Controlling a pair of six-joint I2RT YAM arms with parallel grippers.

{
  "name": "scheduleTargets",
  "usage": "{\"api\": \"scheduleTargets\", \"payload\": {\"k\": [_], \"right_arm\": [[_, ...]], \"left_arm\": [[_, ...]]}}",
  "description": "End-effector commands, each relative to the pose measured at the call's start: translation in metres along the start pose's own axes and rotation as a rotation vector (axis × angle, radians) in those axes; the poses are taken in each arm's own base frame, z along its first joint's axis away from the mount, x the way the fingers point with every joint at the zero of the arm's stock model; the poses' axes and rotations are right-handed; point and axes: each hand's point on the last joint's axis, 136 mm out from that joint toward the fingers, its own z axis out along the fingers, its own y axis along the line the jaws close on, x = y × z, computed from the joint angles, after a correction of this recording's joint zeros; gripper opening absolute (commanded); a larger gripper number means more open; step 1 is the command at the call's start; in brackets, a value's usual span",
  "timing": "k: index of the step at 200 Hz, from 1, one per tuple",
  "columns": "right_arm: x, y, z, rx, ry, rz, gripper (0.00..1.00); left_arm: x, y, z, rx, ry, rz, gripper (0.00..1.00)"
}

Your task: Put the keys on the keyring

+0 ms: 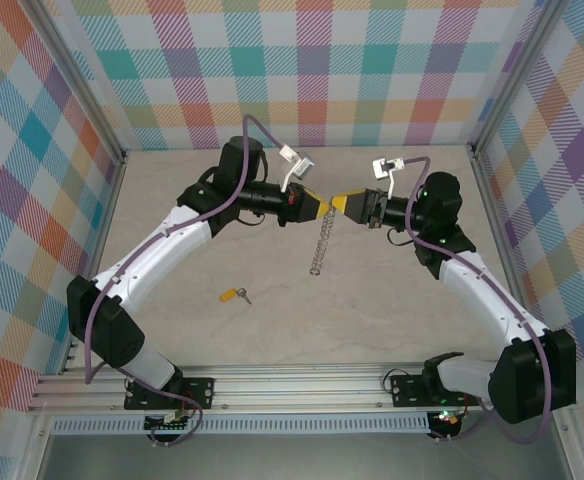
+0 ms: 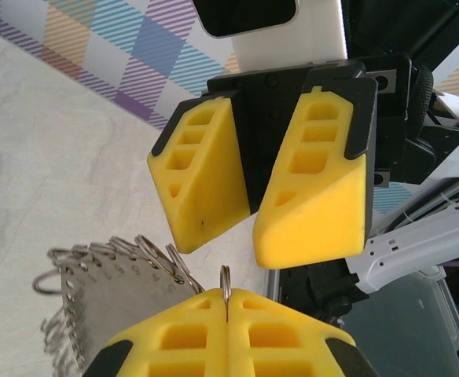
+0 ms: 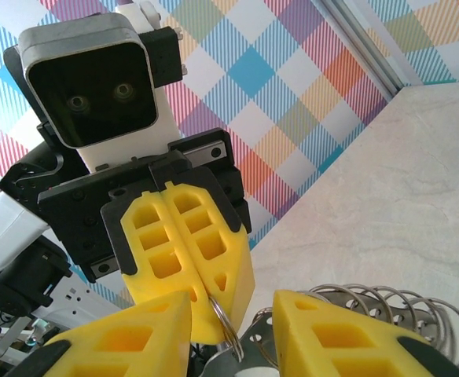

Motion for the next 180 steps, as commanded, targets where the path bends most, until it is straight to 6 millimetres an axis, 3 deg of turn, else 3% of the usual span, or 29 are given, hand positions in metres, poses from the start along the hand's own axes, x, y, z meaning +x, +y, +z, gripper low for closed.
{"api": "scheduleTargets", "payload": {"k": [1,82,116,155,161,174,180], "right_arm": [[-0.009,0.02,0.004,-0.058,0.001,-0.054,0.3],[0.002,0.024,0.004,-0.082,0.042,-0.051,0.15],[0.003,0.024,0.004,-0.084,0.044,-0.054,0.0],[0.001,0.025,0.005,-0.089,0.032,-0.077,0.0],[0.0,0.024,0.004,-0.077,0.019,-0.087,0.0],[-0.003,0.022,0.002,-0.051,-0.008,-0.104,0.0],[-0.004,0.021,0.002,-0.043,-0.016,-0.111,0.0]], "left_arm": [[-0.019,-0.019,-0.005,0.046,-0.033,0.076,0.0],[-0.021,-0.019,-0.005,0.04,-0.037,0.079,0.0],[-0.023,-0.019,-0.005,0.043,-0.039,0.08,0.0],[-0.027,-0.015,-0.005,0.017,-0.052,0.068,0.0],[-0.027,-0.012,-0.005,-0.004,-0.057,0.061,0.07],[-0.028,-0.005,-0.008,-0.053,-0.071,0.042,0.33],[-0.029,-0.003,-0.01,-0.069,-0.079,0.036,0.4]]}}
